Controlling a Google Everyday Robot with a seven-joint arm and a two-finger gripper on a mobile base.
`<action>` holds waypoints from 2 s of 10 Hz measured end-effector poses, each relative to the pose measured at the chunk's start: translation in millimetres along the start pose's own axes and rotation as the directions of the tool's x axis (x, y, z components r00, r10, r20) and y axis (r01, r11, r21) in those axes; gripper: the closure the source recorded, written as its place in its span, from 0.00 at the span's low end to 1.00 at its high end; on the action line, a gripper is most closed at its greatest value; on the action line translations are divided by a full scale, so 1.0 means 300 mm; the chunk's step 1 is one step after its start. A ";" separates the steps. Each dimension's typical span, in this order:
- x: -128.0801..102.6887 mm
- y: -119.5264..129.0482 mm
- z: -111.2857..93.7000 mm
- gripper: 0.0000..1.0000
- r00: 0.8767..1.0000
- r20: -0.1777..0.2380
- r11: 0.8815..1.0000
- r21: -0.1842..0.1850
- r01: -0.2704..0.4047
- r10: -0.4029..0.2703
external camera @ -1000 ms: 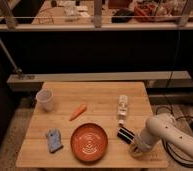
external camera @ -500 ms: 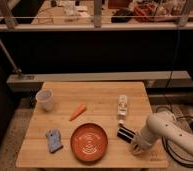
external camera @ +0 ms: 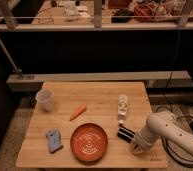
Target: Push the eraser across the table
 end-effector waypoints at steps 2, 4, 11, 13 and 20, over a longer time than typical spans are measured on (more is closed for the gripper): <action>0.020 -0.013 -0.003 0.98 1.000 -0.009 1.000 0.002 0.009 -0.009; 0.021 -0.013 -0.007 0.98 1.000 -0.009 1.000 0.003 0.008 -0.008; 0.043 -0.028 -0.014 0.98 0.999 -0.025 1.000 0.006 0.024 -0.024; 0.059 -0.040 -0.009 0.98 0.999 -0.038 0.999 0.007 0.039 -0.038; 0.067 -0.059 -0.017 0.98 0.997 -0.053 0.998 0.010 0.064 -0.063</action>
